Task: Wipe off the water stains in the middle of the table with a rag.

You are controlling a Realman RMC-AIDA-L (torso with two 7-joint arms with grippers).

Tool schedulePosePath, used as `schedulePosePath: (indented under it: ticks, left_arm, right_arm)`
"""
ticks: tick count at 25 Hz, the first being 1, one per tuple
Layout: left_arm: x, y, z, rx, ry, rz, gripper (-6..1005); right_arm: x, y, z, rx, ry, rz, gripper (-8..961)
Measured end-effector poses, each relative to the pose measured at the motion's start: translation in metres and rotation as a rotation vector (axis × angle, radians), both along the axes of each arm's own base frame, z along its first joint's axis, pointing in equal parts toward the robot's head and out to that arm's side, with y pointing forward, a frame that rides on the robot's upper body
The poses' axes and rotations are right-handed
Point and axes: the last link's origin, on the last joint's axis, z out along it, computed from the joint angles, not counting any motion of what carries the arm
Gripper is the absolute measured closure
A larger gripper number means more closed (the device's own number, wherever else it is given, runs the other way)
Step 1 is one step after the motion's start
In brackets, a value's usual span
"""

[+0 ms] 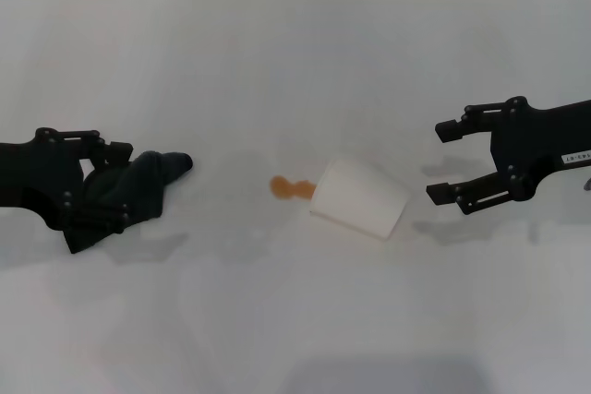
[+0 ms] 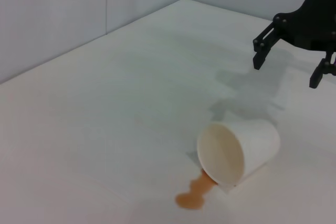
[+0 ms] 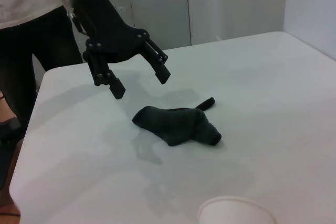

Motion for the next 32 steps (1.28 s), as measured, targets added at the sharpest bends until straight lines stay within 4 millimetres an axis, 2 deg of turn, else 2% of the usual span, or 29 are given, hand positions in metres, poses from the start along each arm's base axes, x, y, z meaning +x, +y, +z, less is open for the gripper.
schedulePosePath:
  ticks: [7,19,27,32]
  left_arm:
    - [-0.001,-0.003,-0.006,-0.006,0.007,-0.028,119]
    - [-0.006,-0.008,-0.011,-0.014,0.025,-0.036,120]
    - [-0.004,-0.012,-0.014,-0.039,0.036,-0.063,120]
    - [-0.008,-0.017,-0.016,-0.041,0.041,-0.092,120]
  right_arm:
    - [-0.001,0.000,-0.001,-0.012,0.001,-0.021,82]
    - [-0.016,0.002,-0.009,-0.045,-0.025,-0.035,85]
    - [-0.029,0.013,-0.011,-0.044,-0.052,-0.163,89]
    - [-0.042,0.016,-0.024,-0.047,-0.141,-0.235,92]
